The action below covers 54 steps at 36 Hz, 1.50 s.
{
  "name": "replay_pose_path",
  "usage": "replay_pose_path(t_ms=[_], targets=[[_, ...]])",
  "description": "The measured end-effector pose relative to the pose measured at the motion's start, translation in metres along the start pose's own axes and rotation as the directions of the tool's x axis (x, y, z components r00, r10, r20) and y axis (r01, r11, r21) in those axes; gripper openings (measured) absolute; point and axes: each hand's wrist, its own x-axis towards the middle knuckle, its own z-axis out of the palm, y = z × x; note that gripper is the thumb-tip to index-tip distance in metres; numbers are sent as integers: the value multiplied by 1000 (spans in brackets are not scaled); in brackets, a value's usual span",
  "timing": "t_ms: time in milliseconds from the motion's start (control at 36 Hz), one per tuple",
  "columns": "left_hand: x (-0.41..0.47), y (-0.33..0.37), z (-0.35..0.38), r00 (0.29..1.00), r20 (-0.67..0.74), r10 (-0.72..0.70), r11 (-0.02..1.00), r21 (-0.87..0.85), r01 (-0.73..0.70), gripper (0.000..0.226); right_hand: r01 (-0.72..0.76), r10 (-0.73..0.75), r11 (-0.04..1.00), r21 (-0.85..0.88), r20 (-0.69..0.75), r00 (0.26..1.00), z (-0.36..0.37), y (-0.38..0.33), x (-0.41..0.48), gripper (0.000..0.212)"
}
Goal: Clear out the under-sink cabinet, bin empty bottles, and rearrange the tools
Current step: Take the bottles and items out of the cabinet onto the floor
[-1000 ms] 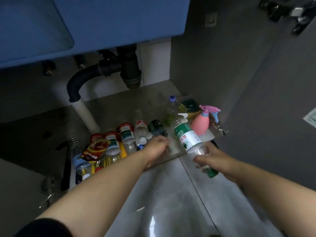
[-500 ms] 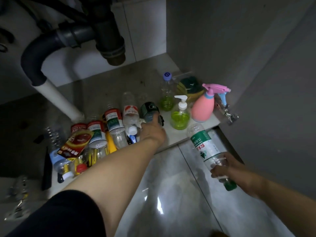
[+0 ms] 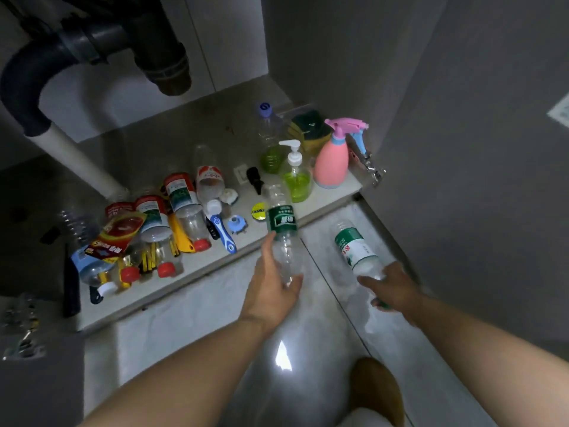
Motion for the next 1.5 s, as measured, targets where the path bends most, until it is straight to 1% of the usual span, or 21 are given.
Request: replay_pose_path(t_ms=[111,222,333,444,500,528,583,667,778,806,889,917,1028,1111,1139,1194,1250,1306,1389,1444,1500], targets=[[-27,-9,32,989,143,-29,991,-122,47,101,-66,64,977,205,16,998,-3,16,6,58],[-26,-13,63,943,308,-123,964,-188,187,107,-60,67,892,447,2,998,-5,28,20,50],[-6,-17,91,874,423,-239,858,-328,394,107,-91,124,844,529,-26,992,-5,35,34,42],[21,-20,117,838,440,-323,763,-403,505,106,-101,188,773,626,-73,979,-4,41,55,38],[34,-16,127,831,447,-332,732,-434,526,105,-93,199,709,700,-72,977,-4,44,62,35],[40,-14,130,835,446,-321,736,-438,517,103,-90,202,674,733,-66,977,-4,45,64,35],[52,-7,136,855,438,-276,783,-413,464,100,-89,204,633,769,-55,977,-4,48,67,34],[68,1,140,873,413,-258,836,-358,416,94,-81,189,651,754,-58,980,-3,49,69,35],[87,7,141,861,428,-274,853,-305,423,92,-107,165,712,694,-18,986,-7,45,68,17],[91,8,141,856,439,-271,854,-301,425,93,-113,161,726,678,-8,987,-8,43,68,20],[101,11,142,828,492,-269,833,-313,457,91,-110,145,739,665,3,989,-11,42,69,54],[104,13,143,813,516,-270,823,-315,473,90,-105,137,733,672,5,991,-11,41,68,61],[110,19,146,760,598,-256,819,-284,499,84,-70,120,728,682,-27,992,-11,39,63,71],[107,23,144,747,621,-237,854,-234,465,79,-53,132,744,666,-69,989,-10,39,57,68],[105,23,140,751,619,-231,870,-214,444,77,-62,149,763,643,-81,986,-10,39,56,62],[103,23,126,760,613,-216,913,-149,380,69,-123,202,818,562,-81,976,-9,37,50,38],[102,23,104,777,601,-187,968,-21,248,55,-221,247,863,455,2,969,-7,30,42,18],[102,24,74,809,574,-129,990,121,72,40,-238,207,911,337,125,970,-2,19,34,14],[105,27,20,861,507,-39,931,332,-153,31,-97,53,982,165,254,966,10,-7,20,21],[107,28,-19,901,434,19,883,416,-219,27,5,-27,998,68,317,948,21,-31,7,22],[107,27,-56,938,335,87,867,438,-237,20,107,-98,994,-4,368,925,32,-57,-5,20]])
